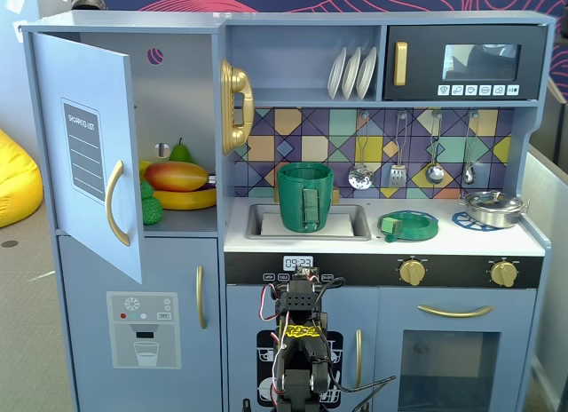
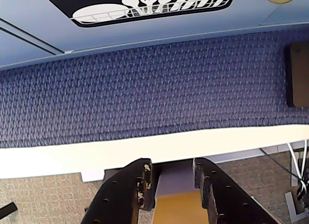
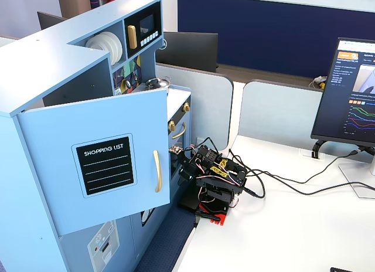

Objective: Close the left cabinet door

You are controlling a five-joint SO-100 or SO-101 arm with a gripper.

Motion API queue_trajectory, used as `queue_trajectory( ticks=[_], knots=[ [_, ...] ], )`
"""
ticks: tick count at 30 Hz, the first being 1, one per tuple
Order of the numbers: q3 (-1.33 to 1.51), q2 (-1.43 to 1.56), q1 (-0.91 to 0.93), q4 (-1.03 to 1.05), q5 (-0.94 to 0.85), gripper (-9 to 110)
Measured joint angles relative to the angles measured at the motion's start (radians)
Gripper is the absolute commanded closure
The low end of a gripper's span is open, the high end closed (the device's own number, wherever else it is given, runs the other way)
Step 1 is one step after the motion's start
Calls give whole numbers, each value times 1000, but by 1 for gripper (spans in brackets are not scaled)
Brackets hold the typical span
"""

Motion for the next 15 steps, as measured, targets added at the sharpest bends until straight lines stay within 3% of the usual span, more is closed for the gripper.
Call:
queue_trajectory(
  ticks=[15],
  knots=[
    [0,3,18,0,0,101]
  ],
)
